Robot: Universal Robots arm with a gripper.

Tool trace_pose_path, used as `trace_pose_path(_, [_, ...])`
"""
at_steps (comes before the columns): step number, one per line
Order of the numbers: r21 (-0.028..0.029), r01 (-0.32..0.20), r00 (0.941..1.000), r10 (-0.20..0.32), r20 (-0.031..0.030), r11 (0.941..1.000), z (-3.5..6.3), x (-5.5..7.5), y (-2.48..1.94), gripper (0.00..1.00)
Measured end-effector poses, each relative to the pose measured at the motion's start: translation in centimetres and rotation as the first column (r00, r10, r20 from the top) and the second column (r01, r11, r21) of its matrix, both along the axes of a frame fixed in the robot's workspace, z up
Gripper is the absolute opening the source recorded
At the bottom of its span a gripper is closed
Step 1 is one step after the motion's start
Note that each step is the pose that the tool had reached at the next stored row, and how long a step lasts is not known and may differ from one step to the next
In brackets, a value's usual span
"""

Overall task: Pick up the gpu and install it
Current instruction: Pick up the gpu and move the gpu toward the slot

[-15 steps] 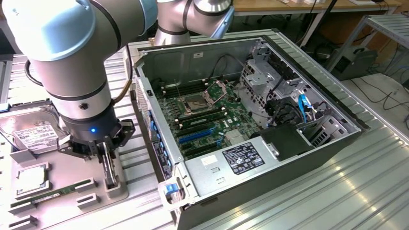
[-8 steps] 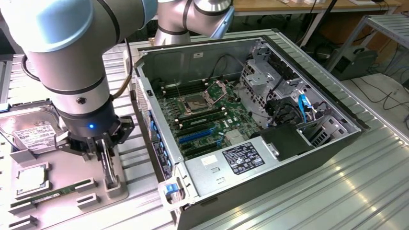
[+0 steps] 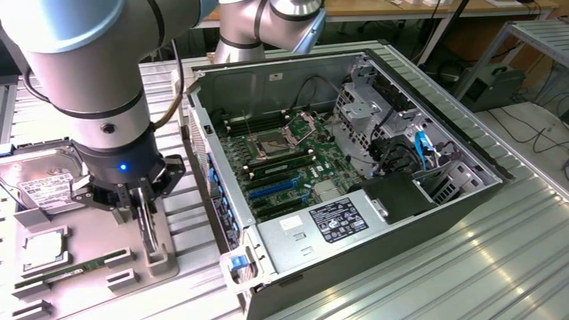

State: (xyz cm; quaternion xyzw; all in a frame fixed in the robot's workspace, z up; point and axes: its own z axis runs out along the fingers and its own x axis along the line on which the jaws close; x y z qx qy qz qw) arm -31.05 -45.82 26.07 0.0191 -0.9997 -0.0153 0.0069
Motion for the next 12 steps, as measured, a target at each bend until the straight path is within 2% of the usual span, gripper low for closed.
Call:
trace_pose_path(7, [0.0001,0.0,1.0,0.0,0.0001,1.0,1.47,0.0,0.0,0.29])
trace_pose_path(9, [-0.0001,0.0,1.0,0.0,0.0,1.0,2.17,0.0,0.0,0.29])
trace_pose_path(12, [0.0006,0.0,1.0,0.0,0.0002,1.0,2.34,0.0,0.0,0.29])
